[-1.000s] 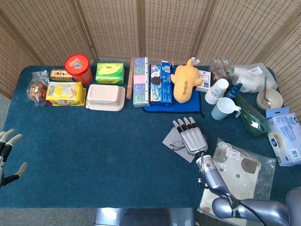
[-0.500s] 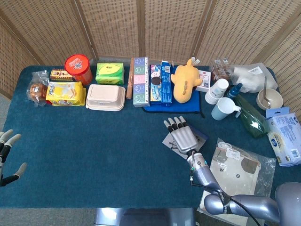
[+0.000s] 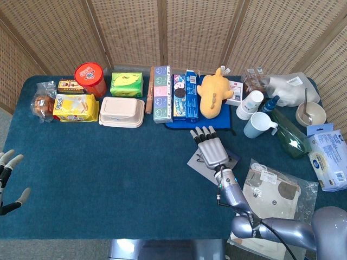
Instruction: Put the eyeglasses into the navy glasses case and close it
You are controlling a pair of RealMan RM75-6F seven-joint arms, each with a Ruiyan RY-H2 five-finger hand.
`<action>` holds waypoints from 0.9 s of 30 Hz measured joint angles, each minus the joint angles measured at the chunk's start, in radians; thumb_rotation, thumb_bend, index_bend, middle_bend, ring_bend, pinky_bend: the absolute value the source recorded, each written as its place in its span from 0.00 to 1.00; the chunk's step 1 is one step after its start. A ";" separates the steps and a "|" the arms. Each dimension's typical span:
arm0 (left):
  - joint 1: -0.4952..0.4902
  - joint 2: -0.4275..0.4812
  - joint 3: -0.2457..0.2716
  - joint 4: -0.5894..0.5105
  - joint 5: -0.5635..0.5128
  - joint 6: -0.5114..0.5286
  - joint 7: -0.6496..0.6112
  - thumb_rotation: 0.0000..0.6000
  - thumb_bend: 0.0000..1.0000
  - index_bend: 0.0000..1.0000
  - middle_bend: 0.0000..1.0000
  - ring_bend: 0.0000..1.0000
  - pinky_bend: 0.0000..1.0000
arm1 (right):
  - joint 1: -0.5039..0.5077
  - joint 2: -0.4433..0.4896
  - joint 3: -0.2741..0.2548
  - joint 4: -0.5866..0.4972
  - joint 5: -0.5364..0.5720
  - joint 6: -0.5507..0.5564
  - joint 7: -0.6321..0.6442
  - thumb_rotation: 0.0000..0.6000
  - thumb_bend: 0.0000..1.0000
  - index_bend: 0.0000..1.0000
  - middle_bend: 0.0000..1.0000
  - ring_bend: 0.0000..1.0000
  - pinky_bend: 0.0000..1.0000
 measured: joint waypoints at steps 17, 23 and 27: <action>0.012 0.005 0.005 -0.005 0.018 0.018 -0.002 1.00 0.28 0.11 0.07 0.04 0.00 | -0.020 0.000 0.009 0.112 -0.003 0.019 0.060 1.00 0.01 0.00 0.00 0.00 0.09; 0.019 0.006 0.006 0.001 0.022 0.027 -0.009 1.00 0.28 0.11 0.07 0.04 0.00 | -0.036 0.004 0.005 0.105 0.003 0.042 0.054 1.00 0.01 0.00 0.00 0.00 0.08; 0.021 0.004 0.008 0.005 0.024 0.027 -0.013 1.00 0.28 0.11 0.06 0.04 0.00 | -0.043 0.013 0.000 0.053 0.001 0.058 0.040 1.00 0.01 0.00 0.00 0.00 0.08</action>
